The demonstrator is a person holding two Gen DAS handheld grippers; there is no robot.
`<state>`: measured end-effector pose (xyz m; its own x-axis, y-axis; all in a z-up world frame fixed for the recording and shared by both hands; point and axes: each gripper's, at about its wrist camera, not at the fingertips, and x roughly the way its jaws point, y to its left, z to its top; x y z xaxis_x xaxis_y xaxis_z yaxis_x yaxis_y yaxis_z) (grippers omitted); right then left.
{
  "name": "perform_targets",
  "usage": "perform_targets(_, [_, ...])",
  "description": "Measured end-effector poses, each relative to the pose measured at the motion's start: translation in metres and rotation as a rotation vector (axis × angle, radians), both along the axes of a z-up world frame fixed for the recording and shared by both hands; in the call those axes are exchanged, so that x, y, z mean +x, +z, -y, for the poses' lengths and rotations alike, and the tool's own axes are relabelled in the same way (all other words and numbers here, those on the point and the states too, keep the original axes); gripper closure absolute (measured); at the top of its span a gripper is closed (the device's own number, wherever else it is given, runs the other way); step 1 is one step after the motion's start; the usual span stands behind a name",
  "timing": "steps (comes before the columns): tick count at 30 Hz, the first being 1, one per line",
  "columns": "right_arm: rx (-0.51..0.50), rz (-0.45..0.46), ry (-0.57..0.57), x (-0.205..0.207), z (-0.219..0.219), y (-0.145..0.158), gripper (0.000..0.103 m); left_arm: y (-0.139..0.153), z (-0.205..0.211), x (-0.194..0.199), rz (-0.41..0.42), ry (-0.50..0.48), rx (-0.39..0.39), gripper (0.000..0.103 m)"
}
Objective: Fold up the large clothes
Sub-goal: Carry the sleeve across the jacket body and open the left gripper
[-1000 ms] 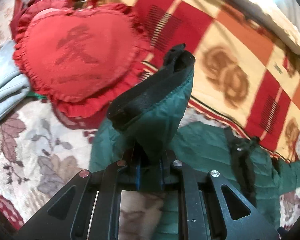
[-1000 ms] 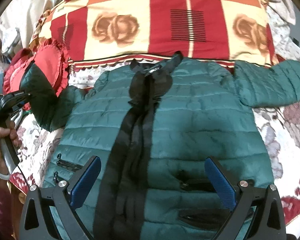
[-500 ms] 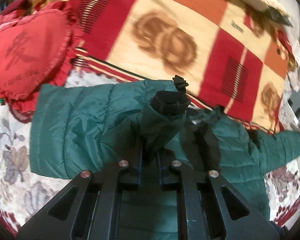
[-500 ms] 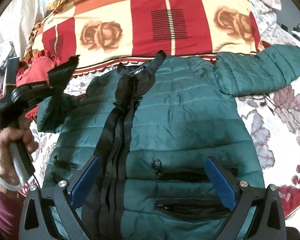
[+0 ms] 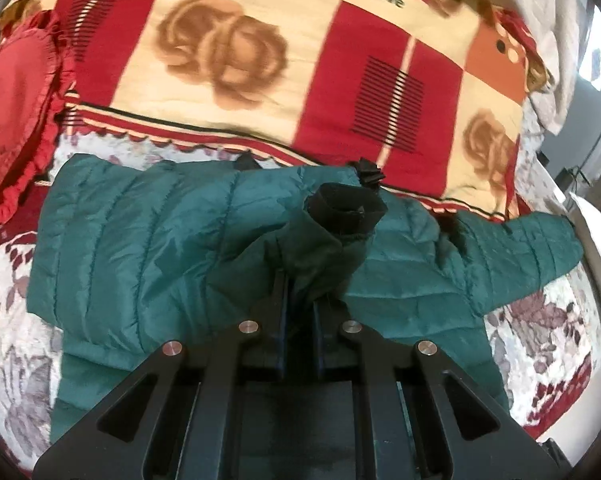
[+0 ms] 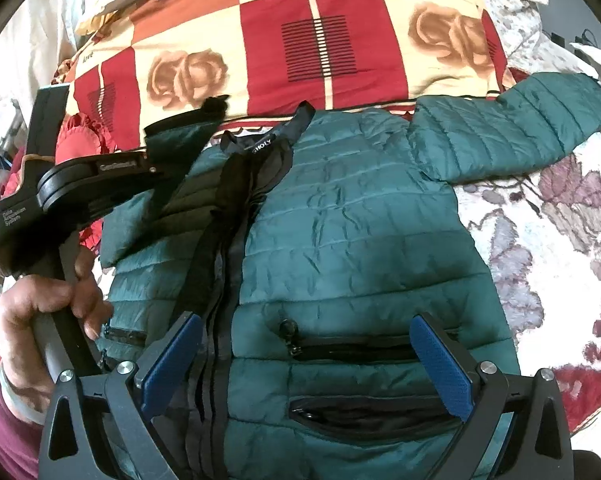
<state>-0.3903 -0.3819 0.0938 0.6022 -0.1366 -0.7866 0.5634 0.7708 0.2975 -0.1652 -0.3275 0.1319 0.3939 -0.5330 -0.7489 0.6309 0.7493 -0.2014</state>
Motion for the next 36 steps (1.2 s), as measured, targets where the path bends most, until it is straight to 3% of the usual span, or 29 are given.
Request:
perform_targets(19, [0.001, -0.022, -0.012, 0.001, 0.004, -0.006, 0.0, -0.047, 0.017, -0.005, -0.076, -0.016, 0.089, 0.093])
perform_targets(23, [-0.004, -0.033, -0.018, 0.002, 0.006, -0.007, 0.0, -0.045, 0.016, -0.007, -0.084, -0.03, 0.081, 0.08])
perform_targets(29, [-0.043, -0.06, -0.05, 0.013, 0.019, -0.008, 0.0, -0.042, 0.013, -0.013, -0.075, -0.045, 0.091, 0.079])
perform_targets(31, [-0.035, -0.055, -0.074, 0.017, 0.025, -0.01, 0.0, -0.041, 0.01, -0.013, -0.084, -0.044, 0.082, 0.074])
perform_targets(33, [-0.051, -0.072, -0.08, 0.026, 0.029, -0.011, 0.0, -0.038, 0.005, -0.015, -0.082, -0.032, 0.063, 0.048])
perform_targets(36, [-0.065, -0.106, -0.069, 0.042, 0.032, -0.015, 0.0, -0.031, -0.002, -0.018, -0.071, -0.013, 0.022, 0.042])
